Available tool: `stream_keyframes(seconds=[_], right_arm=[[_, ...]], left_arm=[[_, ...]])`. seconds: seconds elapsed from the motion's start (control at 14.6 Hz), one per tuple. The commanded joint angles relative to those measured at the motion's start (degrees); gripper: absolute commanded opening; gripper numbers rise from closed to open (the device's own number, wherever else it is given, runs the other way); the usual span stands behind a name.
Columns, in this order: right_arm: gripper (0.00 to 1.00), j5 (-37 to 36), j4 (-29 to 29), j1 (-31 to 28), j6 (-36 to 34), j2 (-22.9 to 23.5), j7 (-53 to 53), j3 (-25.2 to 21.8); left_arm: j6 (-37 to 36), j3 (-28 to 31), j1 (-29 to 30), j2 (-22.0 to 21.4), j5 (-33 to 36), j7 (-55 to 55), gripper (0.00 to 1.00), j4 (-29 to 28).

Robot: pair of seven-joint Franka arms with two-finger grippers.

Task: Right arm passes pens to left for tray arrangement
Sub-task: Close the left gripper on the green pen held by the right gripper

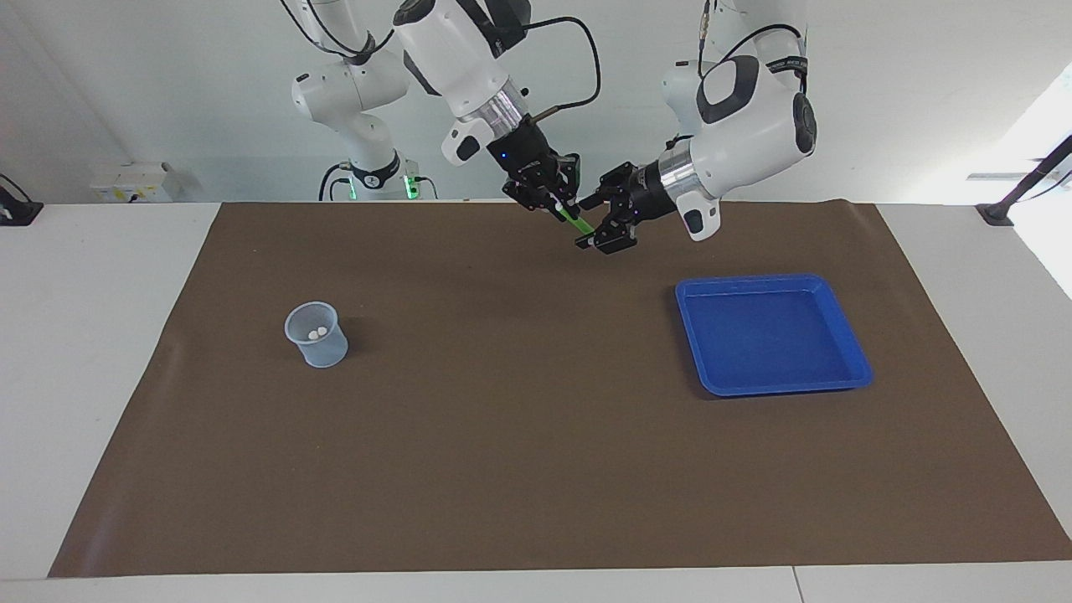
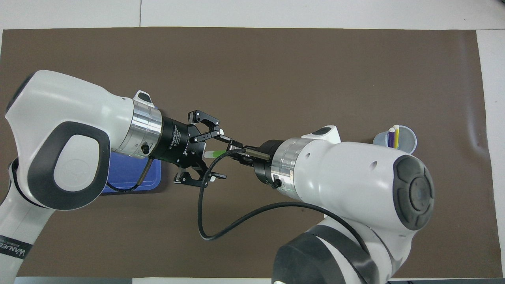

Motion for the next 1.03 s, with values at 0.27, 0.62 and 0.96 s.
stream_keyframes(seconds=[0.27, 0.62, 0.96], right_arm=[[0.00, 1.27, -1.73, -0.32, 1.21, -1.36, -1.81, 0.03], [0.00, 1.27, -1.73, -0.32, 1.30, -1.36, -1.81, 0.03], [0.00, 1.27, -1.73, -0.41, 1.30, -1.36, -1.81, 0.03]], left_arm=[[1.40, 0.41, -0.10, -2.19, -0.40, 1.42, 0.49, -2.67], [1.31, 0.41, 0.07, -2.27, -0.40, 1.68, 0.23, -2.76], [1.92, 0.68, 0.25, -2.28, -0.40, 1.85, 0.00, -2.50]])
